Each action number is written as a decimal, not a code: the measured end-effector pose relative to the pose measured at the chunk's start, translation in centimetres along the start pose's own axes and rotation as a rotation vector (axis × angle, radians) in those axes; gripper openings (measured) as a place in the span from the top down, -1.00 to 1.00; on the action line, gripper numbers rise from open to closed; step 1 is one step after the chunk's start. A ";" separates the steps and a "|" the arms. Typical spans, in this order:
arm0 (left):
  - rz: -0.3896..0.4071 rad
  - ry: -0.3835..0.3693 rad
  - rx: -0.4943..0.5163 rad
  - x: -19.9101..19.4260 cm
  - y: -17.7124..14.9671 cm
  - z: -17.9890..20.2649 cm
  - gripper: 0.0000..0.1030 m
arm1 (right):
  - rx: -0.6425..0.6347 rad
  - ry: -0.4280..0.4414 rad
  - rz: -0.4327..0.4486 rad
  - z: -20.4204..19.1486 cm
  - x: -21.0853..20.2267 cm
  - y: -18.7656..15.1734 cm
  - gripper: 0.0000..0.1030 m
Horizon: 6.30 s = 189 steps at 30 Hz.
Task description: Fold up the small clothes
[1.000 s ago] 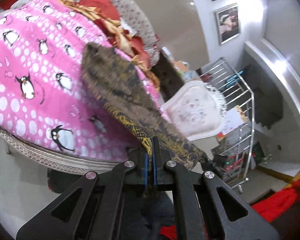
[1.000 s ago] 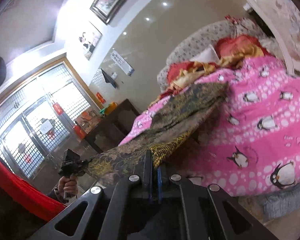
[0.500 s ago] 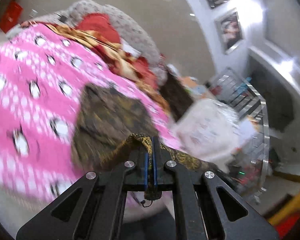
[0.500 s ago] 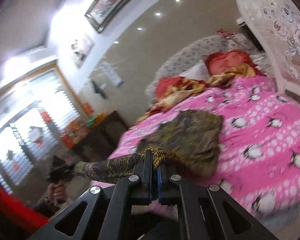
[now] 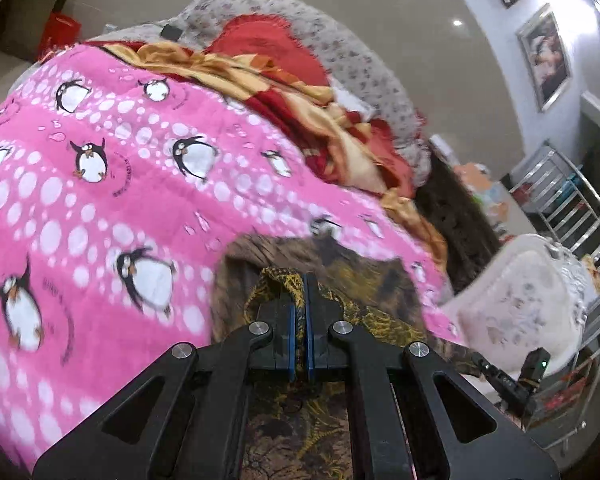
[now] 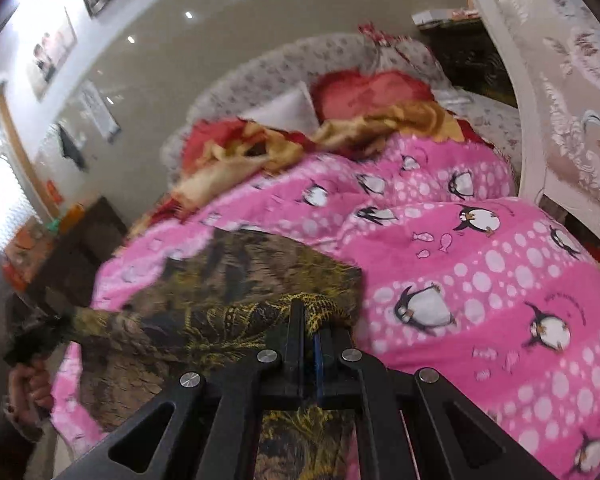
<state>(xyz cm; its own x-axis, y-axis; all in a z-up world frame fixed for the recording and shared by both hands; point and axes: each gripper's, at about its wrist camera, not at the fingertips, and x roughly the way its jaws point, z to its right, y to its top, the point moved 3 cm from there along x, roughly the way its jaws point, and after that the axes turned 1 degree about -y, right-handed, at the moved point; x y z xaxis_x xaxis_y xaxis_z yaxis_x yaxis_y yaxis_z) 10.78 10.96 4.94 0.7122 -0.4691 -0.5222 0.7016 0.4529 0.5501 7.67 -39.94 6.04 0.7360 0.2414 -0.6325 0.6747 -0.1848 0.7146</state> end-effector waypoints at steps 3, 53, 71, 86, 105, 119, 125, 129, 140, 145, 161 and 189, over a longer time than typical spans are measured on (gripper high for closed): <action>-0.017 0.049 0.016 2.4 0.9 -0.6 0.96 | 0.021 -0.017 -0.019 0.5 2.9 0.9 0.94; -0.210 0.193 0.392 7.2 -8.2 5.8 0.16 | 0.021 -0.002 -0.166 -2.2 3.5 2.4 0.74; -0.118 0.331 0.130 12.8 4.4 2.0 0.16 | -0.088 -0.051 -0.127 -5.0 12.6 5.4 0.74; -0.102 0.420 0.418 15.6 -0.5 4.7 0.16 | -0.230 -0.201 -0.118 -9.1 13.6 3.0 0.24; -0.103 0.279 0.311 9.6 -2.8 5.6 0.15 | -0.288 -0.126 -0.036 -11.7 8.3 -0.3 -0.36; -0.147 0.295 0.480 9.7 -11.8 7.0 -0.64 | -0.194 -0.155 -0.227 -10.5 10.6 -7.8 -1.00; -0.152 0.297 0.492 9.8 -11.9 7.1 -0.70 | -0.195 -0.126 -0.206 -10.2 10.1 -8.2 -1.00; -0.158 0.305 0.508 10.1 -11.9 7.3 -0.74 | -0.218 -0.153 -0.199 -10.7 10.0 -8.5 -1.00; -0.167 0.303 0.489 5.1 -13.0 8.4 -0.74 | -0.212 -0.219 -0.304 -11.1 8.4 -7.9 -0.96; -0.178 0.356 0.460 2.3 -15.6 6.8 -0.74 | -0.221 -0.160 -0.242 -14.1 4.1 -9.6 -0.96; -0.172 0.419 0.488 3.4 -18.4 5.9 -0.93 | -0.284 -0.370 -0.075 -15.9 4.1 -8.9 -0.98; -0.158 0.292 0.400 0.2 -18.5 6.3 -0.93 | -0.096 -0.294 -0.174 -11.8 8.5 -10.9 -1.00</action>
<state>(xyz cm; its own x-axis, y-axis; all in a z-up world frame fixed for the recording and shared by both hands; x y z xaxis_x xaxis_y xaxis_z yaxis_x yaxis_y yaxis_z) -2.24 -2.29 -1.22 0.6149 -0.2513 -0.7475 0.7785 0.0420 0.6262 5.90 -24.66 -3.57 0.6044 -0.0256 -0.7963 0.7934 -0.0712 0.6045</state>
